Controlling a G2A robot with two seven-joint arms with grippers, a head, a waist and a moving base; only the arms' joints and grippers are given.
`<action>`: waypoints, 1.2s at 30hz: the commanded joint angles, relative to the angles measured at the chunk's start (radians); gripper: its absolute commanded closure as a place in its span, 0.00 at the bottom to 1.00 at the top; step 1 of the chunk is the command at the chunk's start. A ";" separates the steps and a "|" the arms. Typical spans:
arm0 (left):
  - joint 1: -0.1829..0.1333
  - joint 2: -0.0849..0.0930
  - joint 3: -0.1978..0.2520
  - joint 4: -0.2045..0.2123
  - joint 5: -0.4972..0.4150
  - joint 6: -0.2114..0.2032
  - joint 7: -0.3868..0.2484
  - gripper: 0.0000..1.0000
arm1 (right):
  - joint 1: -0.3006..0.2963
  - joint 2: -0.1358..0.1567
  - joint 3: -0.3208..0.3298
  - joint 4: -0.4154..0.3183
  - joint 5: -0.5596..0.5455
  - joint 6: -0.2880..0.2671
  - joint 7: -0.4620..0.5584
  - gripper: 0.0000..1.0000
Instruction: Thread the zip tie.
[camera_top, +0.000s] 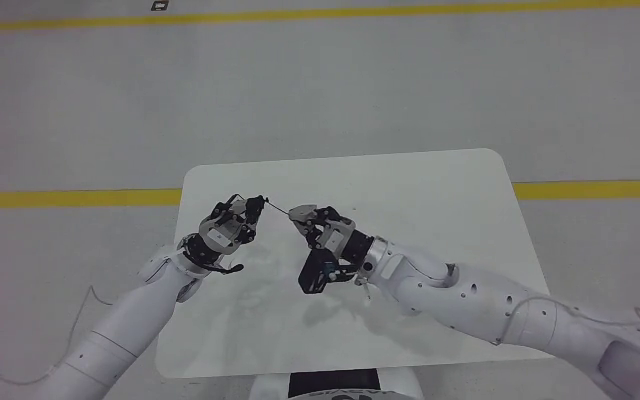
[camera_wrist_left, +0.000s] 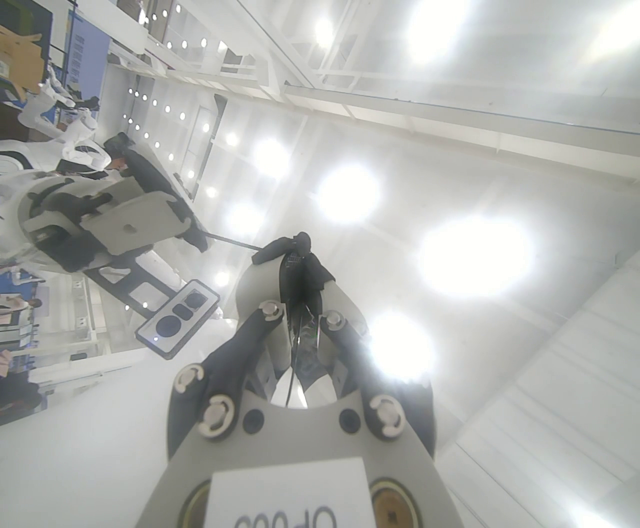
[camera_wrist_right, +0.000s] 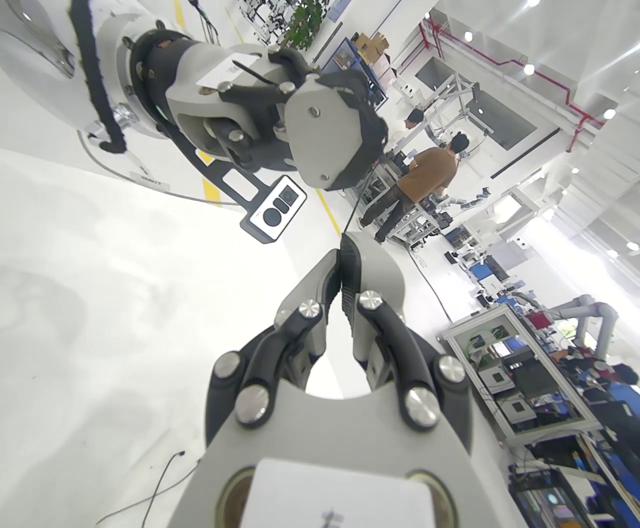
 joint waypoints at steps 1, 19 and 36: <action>0.000 0.000 0.000 0.000 0.000 0.000 0.000 1.00 | -0.007 0.010 0.000 0.001 0.000 0.019 0.003 1.00; 0.000 0.000 0.000 0.000 0.000 0.000 0.000 1.00 | -0.117 0.100 0.128 -0.041 0.008 0.050 0.050 0.00; 0.008 -0.005 -0.037 -0.012 0.069 0.037 -0.026 1.00 | -0.245 0.115 0.314 -0.005 0.326 -0.060 -0.175 0.00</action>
